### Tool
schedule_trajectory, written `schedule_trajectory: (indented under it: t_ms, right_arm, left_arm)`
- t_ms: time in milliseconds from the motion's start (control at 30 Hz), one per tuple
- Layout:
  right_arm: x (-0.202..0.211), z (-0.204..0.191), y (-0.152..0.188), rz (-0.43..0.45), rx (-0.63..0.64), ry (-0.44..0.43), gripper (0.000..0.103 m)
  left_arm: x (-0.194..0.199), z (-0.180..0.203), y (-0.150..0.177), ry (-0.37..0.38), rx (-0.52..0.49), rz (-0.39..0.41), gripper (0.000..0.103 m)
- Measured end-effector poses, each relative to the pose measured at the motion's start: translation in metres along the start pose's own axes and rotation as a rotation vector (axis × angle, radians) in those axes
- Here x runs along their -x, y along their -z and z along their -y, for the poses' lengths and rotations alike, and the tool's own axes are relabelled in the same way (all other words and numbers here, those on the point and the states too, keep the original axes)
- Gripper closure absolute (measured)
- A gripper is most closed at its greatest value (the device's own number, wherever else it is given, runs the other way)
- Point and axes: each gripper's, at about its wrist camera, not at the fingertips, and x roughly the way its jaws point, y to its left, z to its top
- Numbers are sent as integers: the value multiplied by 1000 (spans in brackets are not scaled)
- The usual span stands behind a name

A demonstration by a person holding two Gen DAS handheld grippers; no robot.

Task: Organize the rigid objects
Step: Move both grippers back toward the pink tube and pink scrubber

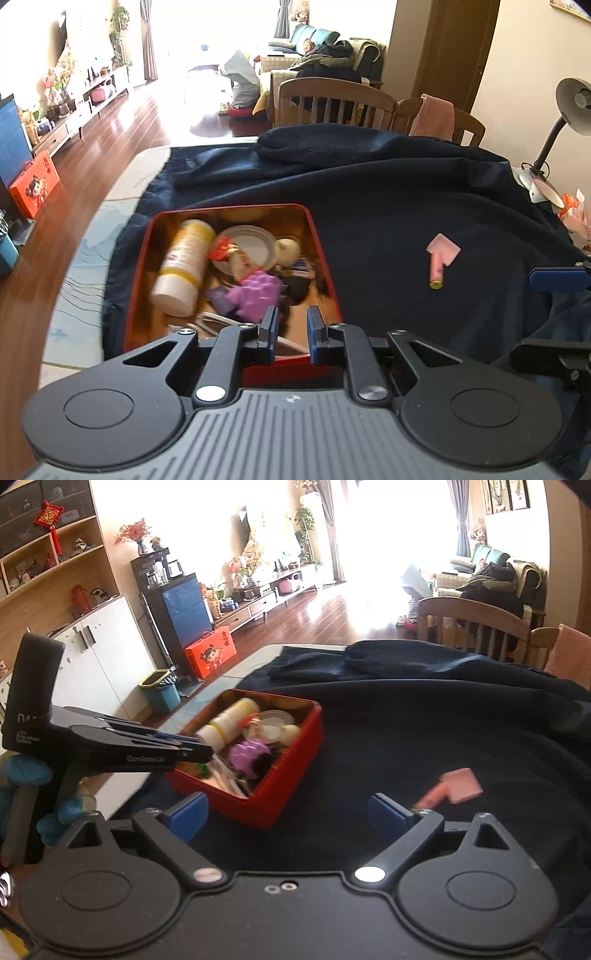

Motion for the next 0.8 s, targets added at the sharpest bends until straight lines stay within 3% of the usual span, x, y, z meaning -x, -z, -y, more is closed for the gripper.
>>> schedule_trajectory:
  t_ms: [100,167,233,467,800]
  right_arm:
    - [7,22,3,-2,-5,7,9]
    - [12,36,5,-1,-5,18,9]
    - [15,49,7,1,-10,25,9]
    - [16,93,6,-6,4,57,8]
    - [-23,143,1,-62,70,106,2]
  left_arm:
    - [-3,18,1,-12,-10,5,69]
    - [-3,31,1,-20,-19,21,36]
    - [-2,44,1,-32,-26,51,29]
    - [-15,81,-9,21,-15,56,24]
    - [-57,121,-19,51,-19,25,22]
